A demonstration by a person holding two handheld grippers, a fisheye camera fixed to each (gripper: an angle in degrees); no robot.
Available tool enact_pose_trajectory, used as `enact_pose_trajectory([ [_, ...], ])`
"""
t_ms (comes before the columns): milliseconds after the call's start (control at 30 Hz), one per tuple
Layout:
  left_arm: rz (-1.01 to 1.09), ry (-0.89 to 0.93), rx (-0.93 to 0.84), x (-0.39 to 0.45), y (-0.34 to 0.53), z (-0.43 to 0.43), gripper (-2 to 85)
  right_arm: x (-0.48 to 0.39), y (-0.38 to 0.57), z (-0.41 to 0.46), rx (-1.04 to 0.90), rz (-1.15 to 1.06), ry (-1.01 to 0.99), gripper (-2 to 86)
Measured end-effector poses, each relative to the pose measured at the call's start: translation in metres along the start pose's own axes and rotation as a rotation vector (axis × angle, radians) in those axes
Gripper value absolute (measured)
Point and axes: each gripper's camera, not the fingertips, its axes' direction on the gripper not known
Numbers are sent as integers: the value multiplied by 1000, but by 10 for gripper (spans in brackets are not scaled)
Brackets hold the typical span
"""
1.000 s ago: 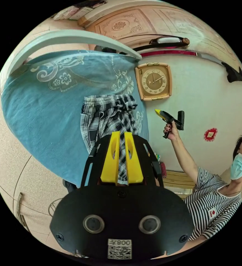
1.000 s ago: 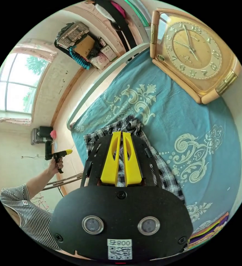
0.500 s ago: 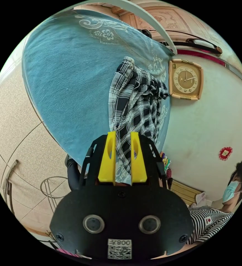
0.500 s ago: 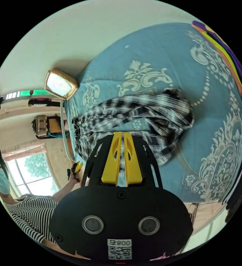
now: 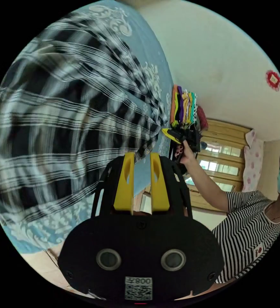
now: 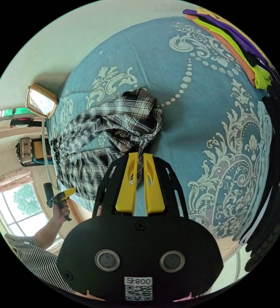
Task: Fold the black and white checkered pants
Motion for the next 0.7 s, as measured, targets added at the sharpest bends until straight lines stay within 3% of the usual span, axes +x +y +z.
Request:
enact_pose_trajectory([
  [300, 176, -262, -205, 3, -59, 180, 39, 97, 16, 29, 33, -6, -17, 27],
  [700, 252, -271, -307, -9, -49, 309, 4, 229, 104, 27, 88, -13, -279, 2],
])
